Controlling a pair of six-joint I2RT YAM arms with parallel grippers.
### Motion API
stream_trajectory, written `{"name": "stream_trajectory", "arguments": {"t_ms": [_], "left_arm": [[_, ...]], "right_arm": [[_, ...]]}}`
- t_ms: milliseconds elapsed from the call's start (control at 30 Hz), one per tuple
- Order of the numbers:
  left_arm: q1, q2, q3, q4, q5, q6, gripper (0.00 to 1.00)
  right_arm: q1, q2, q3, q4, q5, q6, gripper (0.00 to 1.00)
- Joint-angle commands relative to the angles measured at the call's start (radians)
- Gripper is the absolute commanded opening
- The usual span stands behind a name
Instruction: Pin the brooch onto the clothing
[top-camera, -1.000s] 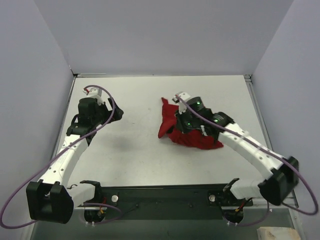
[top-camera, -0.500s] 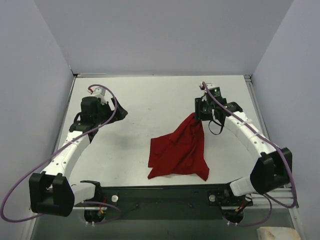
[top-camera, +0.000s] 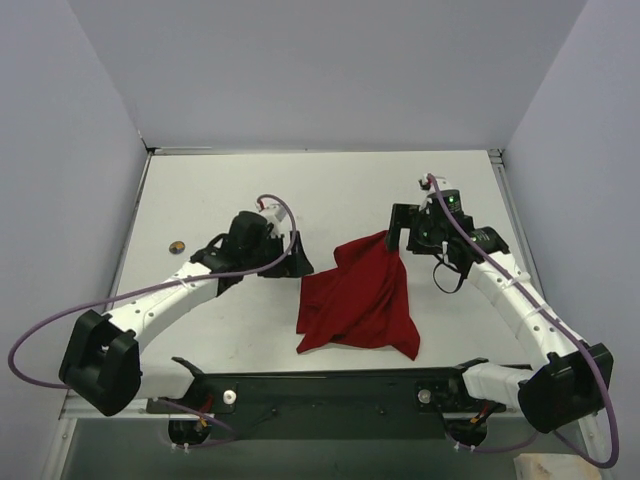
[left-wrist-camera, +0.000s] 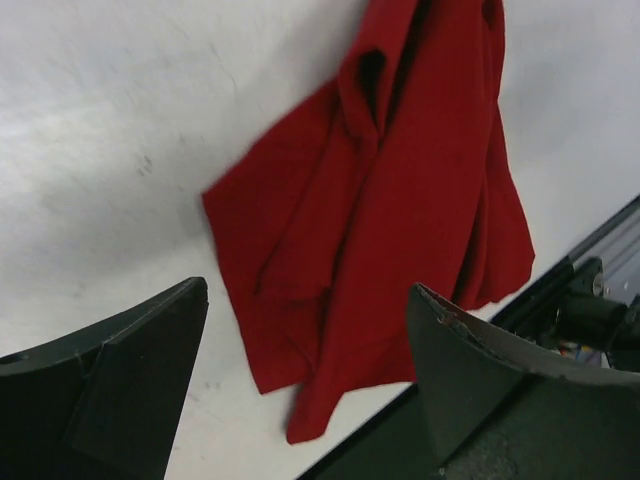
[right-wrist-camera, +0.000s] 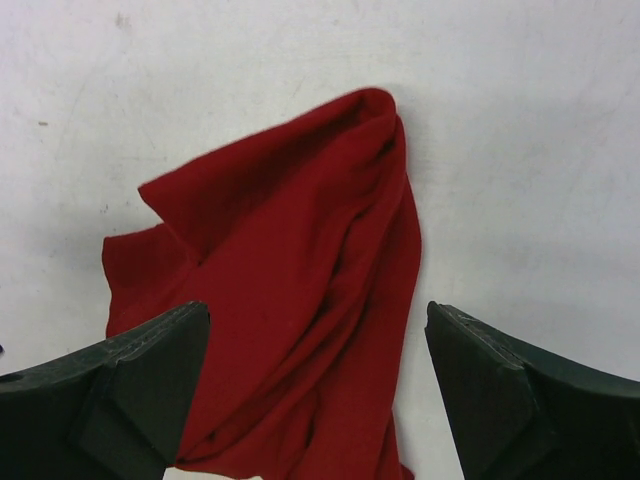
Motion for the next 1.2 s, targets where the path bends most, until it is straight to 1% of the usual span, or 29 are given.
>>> {"name": "stream_trajectory", "arguments": {"t_ms": [0,67,200,300,400,433,567,700,767,800,833,900,933,967,1000,1033,1067,1167], "left_arm": [[-0.139,-0.004,-0.090,-0.020,0.029,-0.130,0.88],[-0.200,-0.017,-0.153,-0.027,0.023,-0.194,0.87],[-0.269,-0.085,-0.256,-0.040,-0.006,-0.295,0.82],[-0.303,-0.111,-0.329,-0.049,-0.022,-0.361,0.79],[-0.320,-0.129,-0.405,0.002,-0.025,-0.412,0.76],[-0.320,-0.131,-0.423,0.046,-0.023,-0.430,0.74],[-0.322,-0.113,-0.463,0.140,0.009,-0.464,0.57],[-0.332,-0.050,-0.461,0.180,-0.002,-0.461,0.54],[-0.332,-0.027,-0.452,0.210,-0.005,-0.451,0.47],[-0.332,-0.007,-0.451,0.224,-0.003,-0.446,0.38],[-0.332,0.002,-0.436,0.253,-0.002,-0.432,0.30],[-0.329,0.010,-0.399,0.253,-0.003,-0.414,0.10],[-0.328,0.006,-0.371,0.243,-0.015,-0.382,0.00],[-0.322,-0.001,-0.289,0.214,-0.029,-0.359,0.00],[-0.310,-0.017,-0.240,0.148,-0.041,-0.331,0.00],[-0.299,-0.027,-0.184,0.113,-0.060,-0.266,0.00],[-0.285,-0.031,-0.053,0.074,-0.086,-0.233,0.00],[-0.222,-0.022,0.161,-0.038,-0.092,-0.115,0.00]], "right_arm": [[0.016,-0.029,-0.082,-0.050,-0.020,0.048,0.93],[0.017,-0.040,-0.097,-0.055,-0.021,0.052,0.93],[0.019,-0.051,-0.120,-0.058,-0.014,0.057,0.93],[0.019,-0.046,-0.122,-0.056,-0.006,0.056,0.93],[0.019,-0.043,-0.120,-0.056,-0.005,0.060,0.93],[0.020,-0.043,-0.120,-0.058,-0.006,0.062,0.93],[0.020,-0.048,-0.125,-0.058,0.000,0.063,0.93],[0.019,-0.062,-0.128,-0.059,0.008,0.062,0.93],[0.020,-0.068,-0.128,-0.062,0.005,0.062,0.93],[0.020,-0.071,-0.129,-0.062,0.000,0.063,0.93],[0.019,-0.080,-0.131,-0.065,0.002,0.062,0.93],[0.019,-0.092,-0.132,-0.070,0.003,0.059,0.93],[0.019,-0.106,-0.132,-0.074,0.003,0.057,0.93],[0.019,-0.115,-0.129,-0.078,0.005,0.056,0.93],[0.019,-0.121,-0.128,-0.084,0.005,0.053,0.93],[0.019,-0.138,-0.120,-0.093,0.009,0.048,0.93],[0.019,-0.146,-0.116,-0.097,0.012,0.042,0.92],[0.020,-0.178,-0.090,-0.113,0.017,0.025,0.92]]}}
